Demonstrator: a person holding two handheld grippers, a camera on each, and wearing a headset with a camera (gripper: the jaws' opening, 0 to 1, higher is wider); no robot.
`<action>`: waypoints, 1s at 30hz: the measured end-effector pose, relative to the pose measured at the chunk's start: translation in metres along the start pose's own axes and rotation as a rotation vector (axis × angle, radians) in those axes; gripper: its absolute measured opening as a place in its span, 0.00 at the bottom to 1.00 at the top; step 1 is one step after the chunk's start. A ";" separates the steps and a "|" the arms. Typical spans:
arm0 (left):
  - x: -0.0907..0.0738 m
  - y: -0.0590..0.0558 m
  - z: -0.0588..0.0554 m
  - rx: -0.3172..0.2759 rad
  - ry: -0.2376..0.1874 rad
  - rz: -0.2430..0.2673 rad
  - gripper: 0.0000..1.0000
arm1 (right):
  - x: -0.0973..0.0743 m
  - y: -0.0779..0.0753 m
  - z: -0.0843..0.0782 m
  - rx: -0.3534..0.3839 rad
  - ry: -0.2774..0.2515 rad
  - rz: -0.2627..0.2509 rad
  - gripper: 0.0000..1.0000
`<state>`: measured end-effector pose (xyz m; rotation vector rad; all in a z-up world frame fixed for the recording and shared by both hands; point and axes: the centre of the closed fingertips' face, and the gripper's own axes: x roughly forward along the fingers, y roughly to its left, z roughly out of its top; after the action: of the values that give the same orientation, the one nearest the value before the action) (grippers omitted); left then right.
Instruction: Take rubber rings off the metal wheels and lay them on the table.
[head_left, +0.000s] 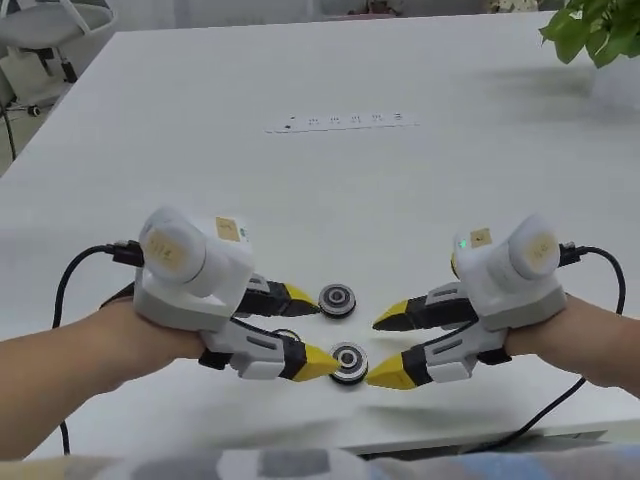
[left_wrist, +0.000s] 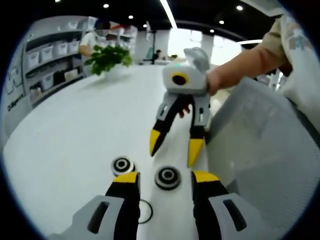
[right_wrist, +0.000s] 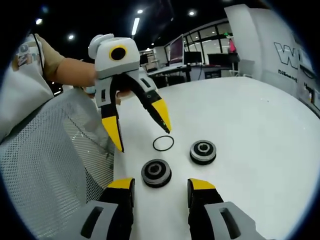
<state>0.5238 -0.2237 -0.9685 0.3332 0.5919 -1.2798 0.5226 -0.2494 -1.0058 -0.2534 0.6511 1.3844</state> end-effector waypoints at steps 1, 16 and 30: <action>0.001 0.000 -0.001 0.000 0.002 -0.002 0.41 | 0.001 0.000 -0.001 -0.003 0.003 0.001 0.39; 0.019 -0.005 -0.012 0.009 0.042 -0.032 0.32 | 0.009 0.003 -0.007 -0.035 0.027 0.019 0.25; 0.029 -0.008 -0.019 0.023 0.068 -0.024 0.21 | 0.011 0.004 -0.010 -0.053 0.035 0.017 0.20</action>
<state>0.5168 -0.2382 -0.9998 0.3911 0.6407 -1.3033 0.5164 -0.2444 -1.0189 -0.3150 0.6473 1.4176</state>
